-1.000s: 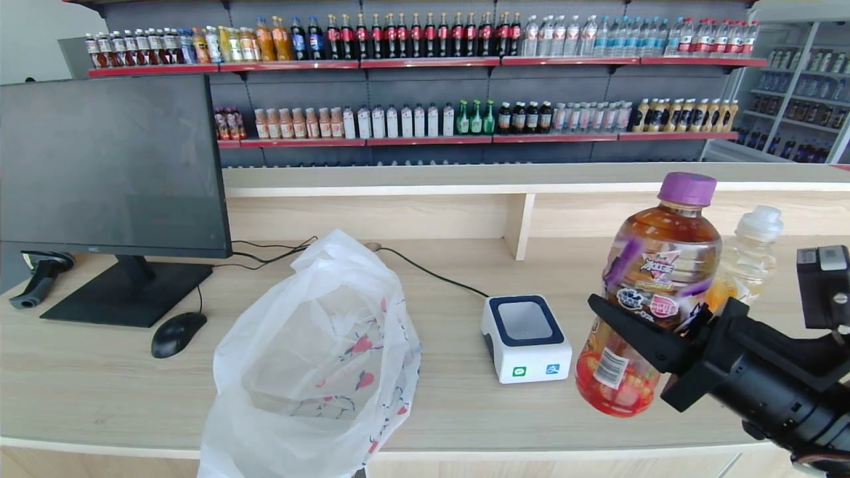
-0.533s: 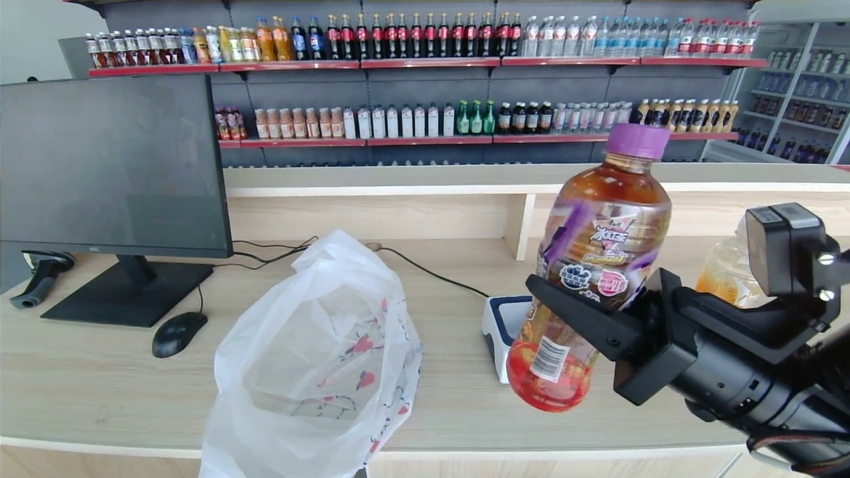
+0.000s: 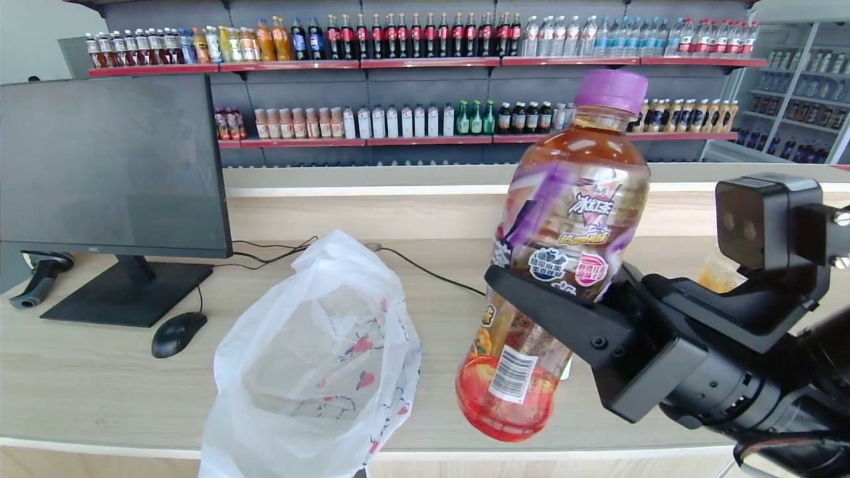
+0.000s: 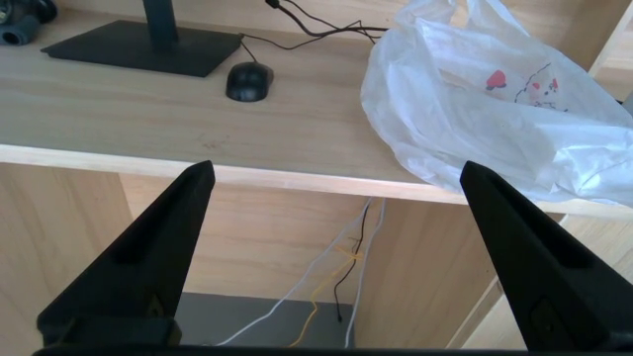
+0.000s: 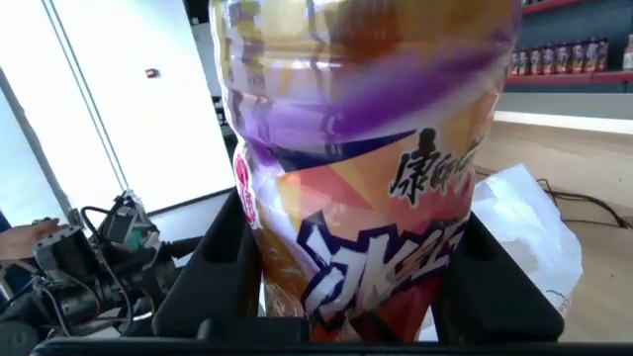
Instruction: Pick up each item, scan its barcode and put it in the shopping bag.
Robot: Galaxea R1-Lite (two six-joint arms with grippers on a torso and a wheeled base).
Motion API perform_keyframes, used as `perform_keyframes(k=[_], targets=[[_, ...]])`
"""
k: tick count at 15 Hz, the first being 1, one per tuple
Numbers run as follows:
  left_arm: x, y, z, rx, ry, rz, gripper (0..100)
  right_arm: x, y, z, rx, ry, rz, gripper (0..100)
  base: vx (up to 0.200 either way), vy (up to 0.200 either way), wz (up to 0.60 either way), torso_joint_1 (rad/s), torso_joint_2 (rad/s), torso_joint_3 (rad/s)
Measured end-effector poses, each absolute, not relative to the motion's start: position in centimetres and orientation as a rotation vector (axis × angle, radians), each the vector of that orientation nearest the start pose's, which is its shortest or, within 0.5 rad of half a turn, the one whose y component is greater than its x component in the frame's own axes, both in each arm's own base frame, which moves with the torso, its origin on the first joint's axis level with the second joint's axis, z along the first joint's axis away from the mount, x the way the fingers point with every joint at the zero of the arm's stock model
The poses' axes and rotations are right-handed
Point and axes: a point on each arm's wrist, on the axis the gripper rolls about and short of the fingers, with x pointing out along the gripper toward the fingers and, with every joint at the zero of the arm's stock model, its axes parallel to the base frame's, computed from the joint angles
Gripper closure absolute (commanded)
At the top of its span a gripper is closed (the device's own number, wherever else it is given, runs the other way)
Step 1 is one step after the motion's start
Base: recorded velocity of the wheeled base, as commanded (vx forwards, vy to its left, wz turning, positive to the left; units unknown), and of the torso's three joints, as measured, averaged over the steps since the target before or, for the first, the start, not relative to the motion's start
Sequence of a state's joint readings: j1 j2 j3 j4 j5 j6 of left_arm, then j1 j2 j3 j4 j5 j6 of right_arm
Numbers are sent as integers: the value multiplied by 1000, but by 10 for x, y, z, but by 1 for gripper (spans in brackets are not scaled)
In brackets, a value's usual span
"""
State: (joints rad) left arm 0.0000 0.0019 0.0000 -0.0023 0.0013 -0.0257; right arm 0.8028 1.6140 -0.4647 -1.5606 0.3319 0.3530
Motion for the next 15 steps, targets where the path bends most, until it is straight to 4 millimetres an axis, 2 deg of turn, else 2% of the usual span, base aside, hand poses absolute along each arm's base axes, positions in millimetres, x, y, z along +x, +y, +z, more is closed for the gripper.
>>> perform_keyframes(k=[7,15], targets=[[-23,0,76,-26,0,1,0,161,189,234,478,-277,1235,100,0,0,0,0,0,0],[-23,0,76,-26,0,1,0,164,195,250,508,-329,1252,100,0,0,0,0,0,0]])
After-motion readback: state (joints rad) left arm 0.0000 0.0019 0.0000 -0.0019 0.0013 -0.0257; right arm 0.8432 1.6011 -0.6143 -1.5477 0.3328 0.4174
